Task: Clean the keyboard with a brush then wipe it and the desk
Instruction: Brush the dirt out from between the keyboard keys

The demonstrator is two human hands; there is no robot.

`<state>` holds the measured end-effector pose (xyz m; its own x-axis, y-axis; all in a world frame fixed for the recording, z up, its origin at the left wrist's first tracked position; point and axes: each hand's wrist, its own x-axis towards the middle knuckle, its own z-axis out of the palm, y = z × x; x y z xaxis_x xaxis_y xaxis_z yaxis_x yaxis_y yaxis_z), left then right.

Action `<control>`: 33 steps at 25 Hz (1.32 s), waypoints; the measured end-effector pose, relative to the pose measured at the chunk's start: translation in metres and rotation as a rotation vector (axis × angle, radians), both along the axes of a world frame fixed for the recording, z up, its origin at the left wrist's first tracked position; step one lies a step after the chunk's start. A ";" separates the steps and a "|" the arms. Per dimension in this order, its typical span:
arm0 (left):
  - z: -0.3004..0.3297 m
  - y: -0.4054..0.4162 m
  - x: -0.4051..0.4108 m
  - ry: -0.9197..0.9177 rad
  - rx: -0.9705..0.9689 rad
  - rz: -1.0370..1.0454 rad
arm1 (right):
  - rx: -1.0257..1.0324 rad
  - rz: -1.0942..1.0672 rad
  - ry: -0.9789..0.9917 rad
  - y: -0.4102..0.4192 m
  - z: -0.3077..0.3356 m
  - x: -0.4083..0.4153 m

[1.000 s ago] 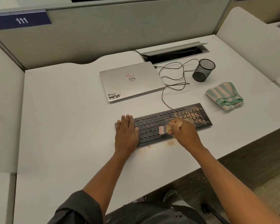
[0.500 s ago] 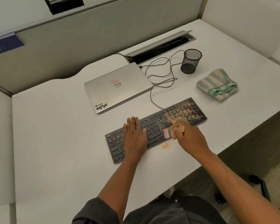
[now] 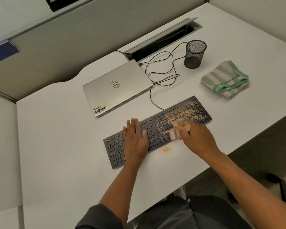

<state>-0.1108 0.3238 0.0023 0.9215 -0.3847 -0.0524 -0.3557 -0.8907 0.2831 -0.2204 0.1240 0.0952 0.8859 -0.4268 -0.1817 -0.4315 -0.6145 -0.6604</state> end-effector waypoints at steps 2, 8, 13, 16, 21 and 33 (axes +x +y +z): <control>0.000 0.000 0.000 0.004 -0.002 0.005 | 0.027 0.018 -0.071 -0.007 0.006 0.009; 0.001 -0.001 -0.001 -0.023 -0.016 0.016 | 0.156 0.360 -0.193 0.027 -0.007 0.000; 0.000 -0.002 0.000 -0.020 -0.012 0.020 | -0.103 0.268 -0.225 0.011 -0.031 -0.019; -0.001 -0.001 -0.001 -0.029 -0.003 0.022 | -0.155 0.382 -0.278 0.019 -0.035 -0.020; 0.000 -0.002 -0.001 -0.023 0.003 0.027 | -0.157 0.386 -0.234 0.014 -0.046 -0.024; -0.001 -0.002 0.000 -0.038 -0.003 0.028 | -0.257 0.449 -0.271 0.025 -0.049 -0.017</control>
<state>-0.1104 0.3216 0.0008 0.9331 -0.3593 -0.0160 -0.3416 -0.8993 0.2730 -0.2373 0.1488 0.0464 0.9906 0.0010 0.1367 0.0721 -0.8535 -0.5161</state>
